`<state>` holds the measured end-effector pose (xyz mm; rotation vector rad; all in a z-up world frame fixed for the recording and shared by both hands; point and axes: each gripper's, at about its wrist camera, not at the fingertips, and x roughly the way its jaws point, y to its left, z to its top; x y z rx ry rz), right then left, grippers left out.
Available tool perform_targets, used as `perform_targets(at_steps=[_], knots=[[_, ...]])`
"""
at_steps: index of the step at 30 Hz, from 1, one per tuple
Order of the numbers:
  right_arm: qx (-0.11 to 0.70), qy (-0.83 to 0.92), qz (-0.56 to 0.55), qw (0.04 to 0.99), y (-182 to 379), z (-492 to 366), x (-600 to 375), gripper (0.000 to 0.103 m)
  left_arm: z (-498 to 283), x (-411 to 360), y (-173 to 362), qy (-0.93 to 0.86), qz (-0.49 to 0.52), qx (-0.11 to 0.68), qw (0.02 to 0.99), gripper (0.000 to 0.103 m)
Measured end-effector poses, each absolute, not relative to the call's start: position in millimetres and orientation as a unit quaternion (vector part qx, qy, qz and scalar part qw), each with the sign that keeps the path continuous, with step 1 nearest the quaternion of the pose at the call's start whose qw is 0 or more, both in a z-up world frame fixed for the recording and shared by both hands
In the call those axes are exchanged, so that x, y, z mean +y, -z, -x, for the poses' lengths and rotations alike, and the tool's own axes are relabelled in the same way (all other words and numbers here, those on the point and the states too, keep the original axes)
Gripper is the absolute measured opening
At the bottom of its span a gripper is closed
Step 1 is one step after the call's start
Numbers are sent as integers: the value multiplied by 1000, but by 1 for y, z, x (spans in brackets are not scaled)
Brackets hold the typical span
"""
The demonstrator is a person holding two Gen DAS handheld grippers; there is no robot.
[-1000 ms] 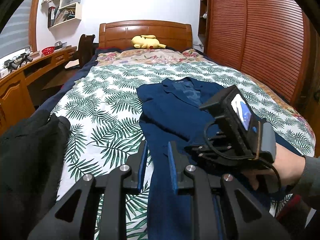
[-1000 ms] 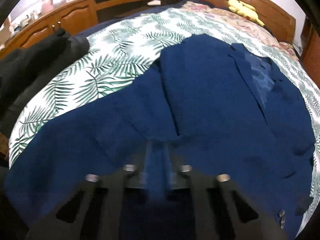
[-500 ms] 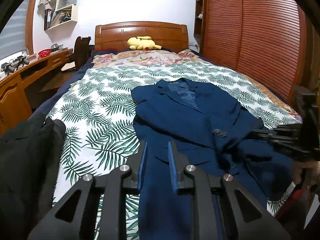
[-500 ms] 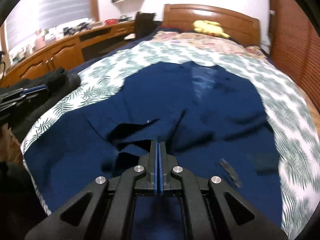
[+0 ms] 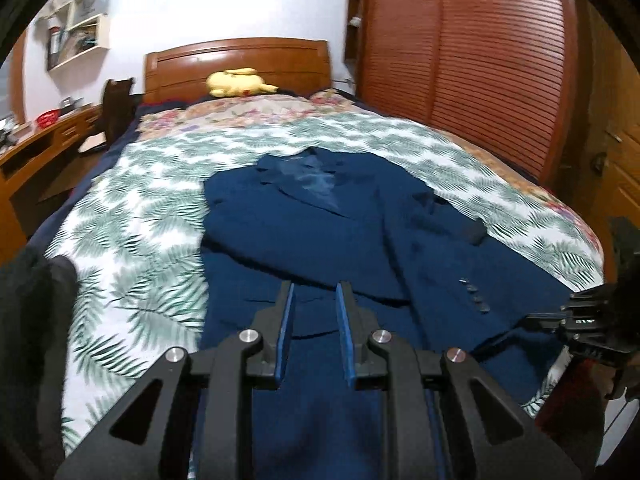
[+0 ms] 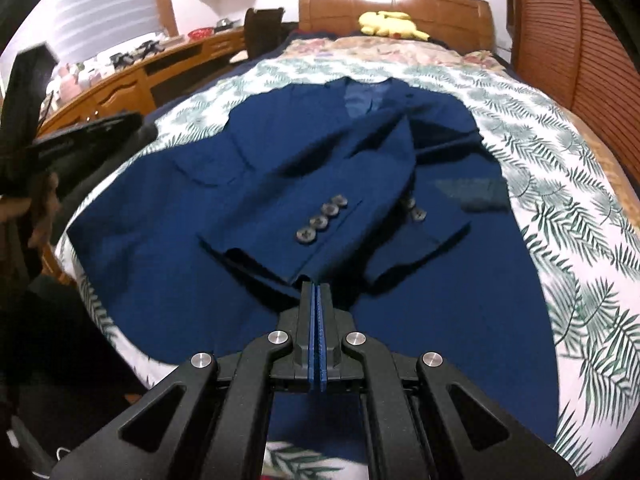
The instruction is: Fold large clothes
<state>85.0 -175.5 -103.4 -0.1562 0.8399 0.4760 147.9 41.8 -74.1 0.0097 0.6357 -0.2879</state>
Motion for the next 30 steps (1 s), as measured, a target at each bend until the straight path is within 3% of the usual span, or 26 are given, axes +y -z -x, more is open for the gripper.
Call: perform_targets(at_steps=[5,7,9,11,19,30], knots=[[393,-221,88,888,99,-82,-174,0,-153,3,83,178,-31,328,927,19],[388,-219,91,891,97,-84,-177,6,-153,-10,88,186,-43,336,922,20],[384,-210,100,894,98,-91,-179,20,-155,-23,95,194,-52,349,915,20],[382,-212,96,894,100,-103,-183,24,-157,-30,102,200,-55,362,909,20],[376,-211,68,900,112,-164,-194,26,-155,-50,121,206,-62,390,895,20],[376,-209,72,900,126,-159,-199,26,-161,-59,137,196,-68,412,887,20]])
